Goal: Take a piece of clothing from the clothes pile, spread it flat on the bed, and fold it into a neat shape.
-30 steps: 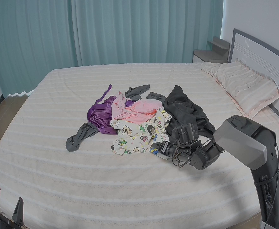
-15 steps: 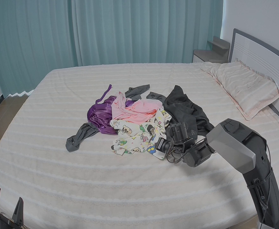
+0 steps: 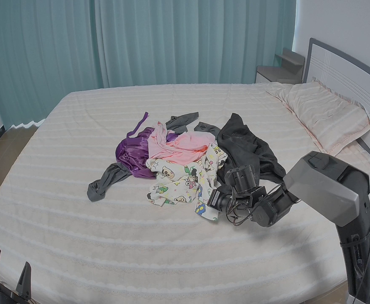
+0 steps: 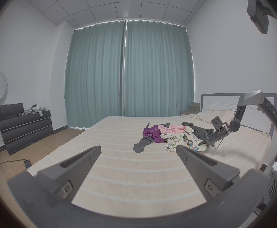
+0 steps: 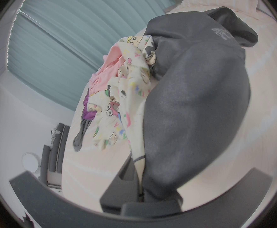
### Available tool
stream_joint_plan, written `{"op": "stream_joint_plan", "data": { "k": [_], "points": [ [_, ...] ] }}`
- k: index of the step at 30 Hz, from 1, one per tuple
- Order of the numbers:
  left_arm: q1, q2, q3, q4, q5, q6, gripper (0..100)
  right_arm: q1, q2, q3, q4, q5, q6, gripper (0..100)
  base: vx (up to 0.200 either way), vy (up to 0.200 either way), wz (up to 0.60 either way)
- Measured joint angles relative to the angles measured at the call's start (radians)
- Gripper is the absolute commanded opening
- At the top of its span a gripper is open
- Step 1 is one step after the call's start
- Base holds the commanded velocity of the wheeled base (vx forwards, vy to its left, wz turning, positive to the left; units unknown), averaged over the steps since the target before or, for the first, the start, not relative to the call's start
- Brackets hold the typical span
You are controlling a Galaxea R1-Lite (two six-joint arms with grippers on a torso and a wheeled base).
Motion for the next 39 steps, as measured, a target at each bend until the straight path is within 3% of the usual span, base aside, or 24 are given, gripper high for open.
{"op": "stream_joint_plan", "data": {
  "k": [9, 16, 17, 29, 39],
  "points": [
    [0.0, 0.0, 0.0, 0.0, 0.0, 0.0, 100, 0.013, -0.22, 0.308, -0.001, 0.165, 0.0, 0, 0.0, 0.0, 0.0],
    [0.0, 0.0, 0.0, 0.0, 0.0, 0.0, 100, 0.001, -0.313, 0.457, -0.004, 0.198, -0.116, 0, 0.0, 0.0, 0.0],
    [0.0, 0.0, 0.0, 0.0, 0.0, 0.0, 100, -0.001, -0.317, 0.468, -0.004, 0.198, -0.13, 100, 0.0, 0.0, 0.0],
    [0.0, 0.0, 0.0, 0.0, 0.0, 0.0, 100, 0.051, -0.284, 0.521, -0.069, 0.168, -0.213, 100, 0.0, 0.0, 0.0],
    [0.0, 0.0, 0.0, 0.0, 0.0, 0.0, 100, 0.169, -0.215, 0.51, -0.146, 0.0, -0.234, 100, 0.0, 0.0, 0.0]
  ]
}}
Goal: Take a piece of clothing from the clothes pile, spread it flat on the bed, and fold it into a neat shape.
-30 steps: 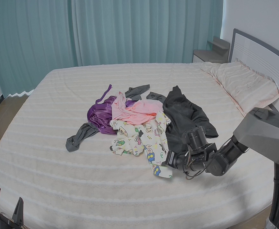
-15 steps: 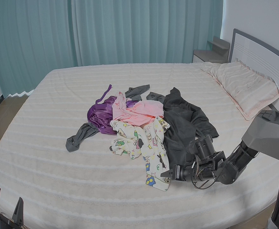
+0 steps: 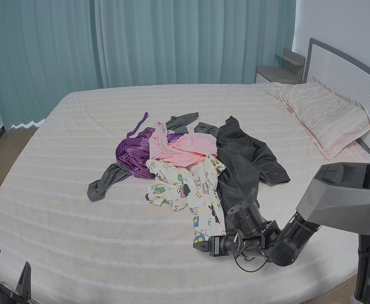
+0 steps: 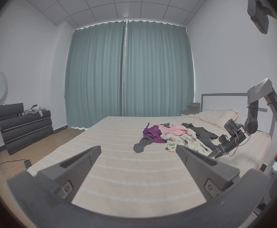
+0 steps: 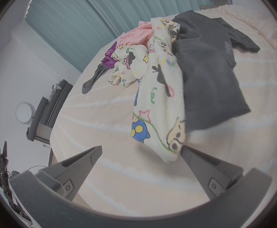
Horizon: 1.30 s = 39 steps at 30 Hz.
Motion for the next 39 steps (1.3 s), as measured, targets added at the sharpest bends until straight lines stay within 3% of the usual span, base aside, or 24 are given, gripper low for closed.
{"op": "stream_joint_plan", "data": {
  "k": [11, 17, 18, 31, 33, 39],
  "points": [
    [0.0, 0.0, 0.0, 0.0, 0.0, 0.0, 100, 0.043, 0.112, -0.17, 0.01, -0.078, 0.004, 100, 0.0, 0.0, 0.0],
    [0.0, 0.0, 0.0, 0.0, 0.0, 0.0, 100, 0.072, 0.166, -0.247, 0.017, -0.129, 0.052, 100, 0.0, 0.0, 0.0],
    [0.0, 0.0, 0.0, 0.0, 0.0, 0.0, 100, 0.074, 0.171, -0.252, 0.02, -0.134, 0.053, 0, 0.0, 0.0, 0.0],
    [0.0, 0.0, 0.0, 0.0, 0.0, 0.0, 100, 0.057, 0.185, -0.245, 0.013, -0.195, 0.073, 0, 0.0, 0.0, 0.0],
    [0.0, 0.0, 0.0, 0.0, 0.0, 0.0, 100, 0.059, 0.17, -0.228, 0.001, -0.176, 0.106, 0, 0.0, 0.0, 0.0],
    [0.0, 0.0, 0.0, 0.0, 0.0, 0.0, 100, 0.061, 0.058, -0.102, -0.073, -0.023, 0.198, 0, 0.0, 0.0, 0.0]
  ]
}}
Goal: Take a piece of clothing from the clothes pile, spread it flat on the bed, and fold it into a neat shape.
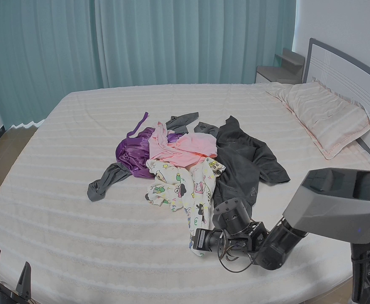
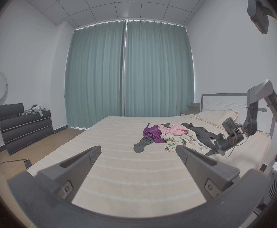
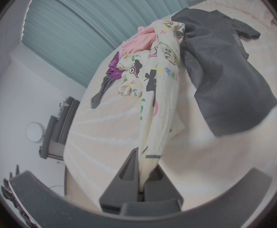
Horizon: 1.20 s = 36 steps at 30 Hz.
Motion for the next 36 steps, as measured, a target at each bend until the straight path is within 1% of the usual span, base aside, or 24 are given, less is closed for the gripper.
{"op": "stream_joint_plan", "data": {
  "k": [2, 6, 11, 16, 24, 28, 29, 32, 36],
  "points": [
    [0.0, 0.0, 0.0, 0.0, 0.0, 0.0, 100, 0.005, -0.057, 0.076, -0.045, 0.045, 0.014, 0, 0.0, 0.0, 0.0],
    [0.0, 0.0, 0.0, 0.0, -0.001, 0.0, 100, 0.021, -0.166, 0.221, -0.148, 0.098, 0.02, 0, 0.0, 0.0, 0.0],
    [0.0, 0.0, 0.0, 0.0, -0.007, 0.0, 100, 0.037, -0.284, 0.363, -0.237, 0.135, -0.009, 0, 0.0, 0.0, 0.0],
    [0.0, 0.0, 0.0, 0.0, -0.01, 0.002, 100, 0.054, -0.4, 0.455, -0.291, 0.145, -0.039, 0, 0.0, 0.0, 0.0],
    [0.0, 0.0, 0.0, -0.005, -0.029, 0.012, 100, 0.097, -0.617, 0.55, -0.318, 0.151, -0.06, 0, 0.0, 0.0, 0.0],
    [-0.003, 0.0, -0.025, -0.036, -0.054, -0.051, 100, 0.108, -0.71, 0.572, -0.321, 0.151, -0.063, 0, 0.0, 0.0, 0.0],
    [-0.006, 0.003, -0.045, -0.044, -0.068, -0.069, 100, 0.109, -0.726, 0.575, -0.321, 0.15, -0.066, 0, 0.0, 0.0, 0.0],
    [-0.014, 0.03, -0.119, -0.061, -0.162, -0.105, 100, 0.112, -0.774, 0.584, -0.323, 0.151, -0.079, 0, 0.0, 0.0, 0.0],
    [-0.025, 0.11, -0.181, -0.061, -0.371, -0.123, 100, 0.114, -0.83, 0.595, -0.323, 0.161, -0.097, 0, 0.0, 0.0, 0.0]
  ]
}}
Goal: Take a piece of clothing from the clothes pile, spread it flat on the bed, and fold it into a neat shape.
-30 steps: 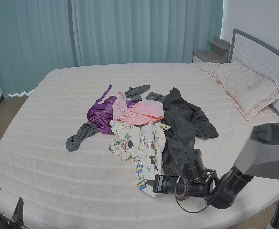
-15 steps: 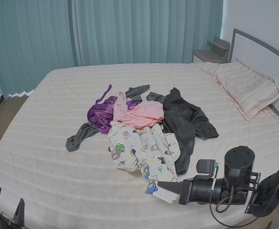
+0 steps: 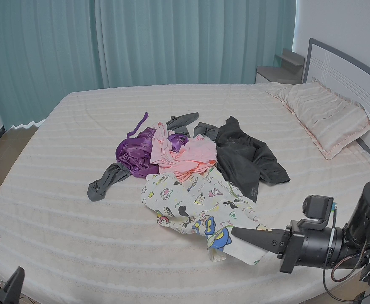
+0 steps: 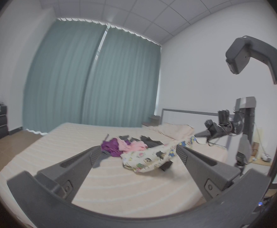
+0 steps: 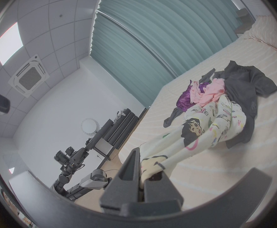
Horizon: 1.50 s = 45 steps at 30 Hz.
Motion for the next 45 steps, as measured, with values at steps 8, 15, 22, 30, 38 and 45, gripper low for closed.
{"op": "stream_joint_plan", "data": {
  "k": [8, 15, 22, 30, 38, 45],
  "points": [
    [-0.027, 0.315, -0.036, -0.024, -0.173, 0.102, 100, 0.002, -0.065, -0.014, -0.014, 0.037, -0.047, 0, 0.0, 0.0, 0.0],
    [-0.146, 0.608, -0.045, -0.093, -0.199, 0.16, 100, -0.01, -0.049, -0.176, -0.035, 0.057, -0.079, 0, 0.0, 0.0, 0.0],
    [-0.258, 0.93, -0.049, -0.369, -0.132, 0.132, 100, -0.03, 0.035, -0.375, -0.079, 0.015, -0.09, 0, 0.0, 0.0, 0.0],
    [-0.493, 1.262, -0.049, -0.734, 0.136, -0.083, 100, -0.041, 0.161, -0.494, -0.132, -0.047, -0.08, 0, 0.0, 0.0, 0.0],
    [-0.64, 1.532, -0.019, -0.927, 0.263, -0.201, 100, -0.063, 0.22, -0.527, -0.146, -0.083, -0.06, 0, 0.0, 0.0, 0.0],
    [-0.663, 1.775, -0.028, -1.141, 0.358, -0.267, 100, -0.081, 0.23, -0.51, -0.148, -0.091, -0.047, 0, 0.0, 0.0, 0.0]
  ]
}}
